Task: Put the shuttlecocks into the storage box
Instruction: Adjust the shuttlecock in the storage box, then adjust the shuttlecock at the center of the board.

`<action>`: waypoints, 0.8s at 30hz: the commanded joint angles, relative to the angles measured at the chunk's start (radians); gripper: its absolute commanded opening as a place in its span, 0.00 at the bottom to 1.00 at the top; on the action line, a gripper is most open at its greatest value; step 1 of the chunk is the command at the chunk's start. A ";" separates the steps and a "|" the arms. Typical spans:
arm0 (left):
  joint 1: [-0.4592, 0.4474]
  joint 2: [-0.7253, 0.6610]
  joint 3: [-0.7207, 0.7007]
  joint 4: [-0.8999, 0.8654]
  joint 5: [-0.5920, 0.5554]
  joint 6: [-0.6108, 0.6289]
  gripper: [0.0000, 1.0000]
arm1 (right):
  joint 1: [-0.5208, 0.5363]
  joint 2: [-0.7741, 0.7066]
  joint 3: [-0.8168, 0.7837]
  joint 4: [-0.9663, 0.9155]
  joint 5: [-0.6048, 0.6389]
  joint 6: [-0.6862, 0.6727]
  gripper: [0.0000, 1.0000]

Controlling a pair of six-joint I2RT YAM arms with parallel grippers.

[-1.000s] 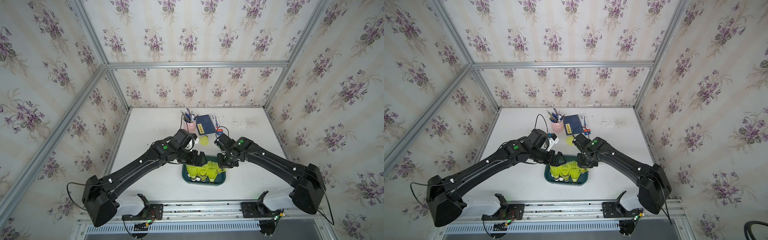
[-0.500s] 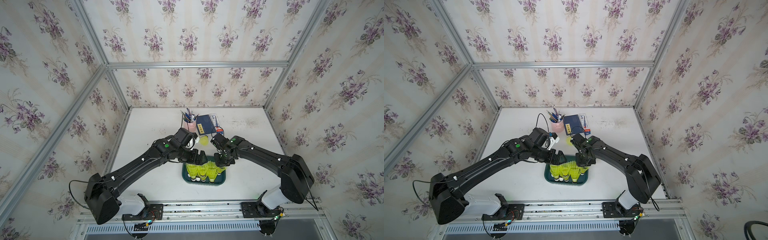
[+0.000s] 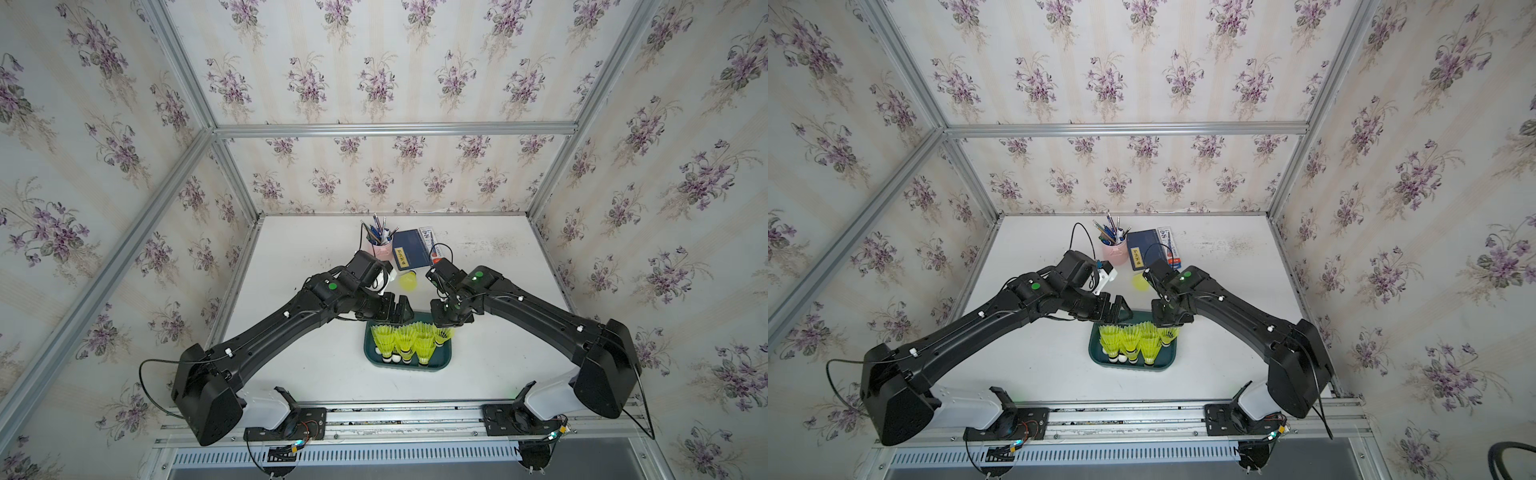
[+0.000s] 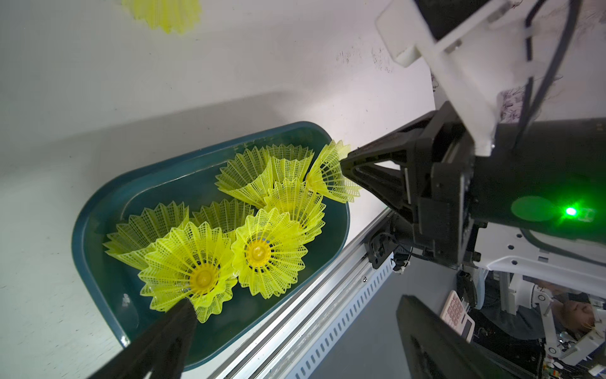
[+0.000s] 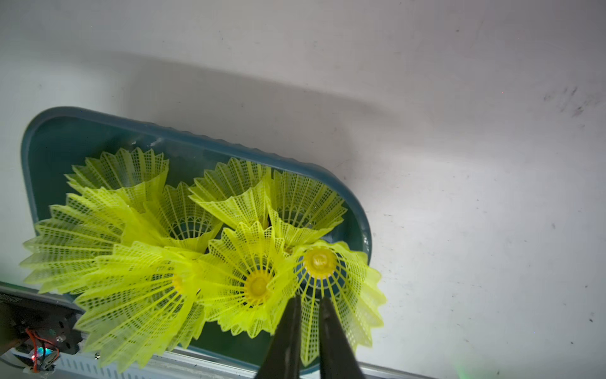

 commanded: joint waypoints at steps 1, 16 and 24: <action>0.026 0.014 0.023 -0.003 0.013 0.023 0.99 | -0.005 0.000 0.035 -0.049 0.020 0.000 0.18; 0.191 0.170 0.084 0.051 0.029 -0.015 0.99 | -0.289 0.363 0.330 0.138 0.030 -0.181 0.35; 0.248 0.217 0.107 0.086 0.035 -0.038 0.99 | -0.293 0.646 0.609 0.179 -0.038 -0.127 0.44</action>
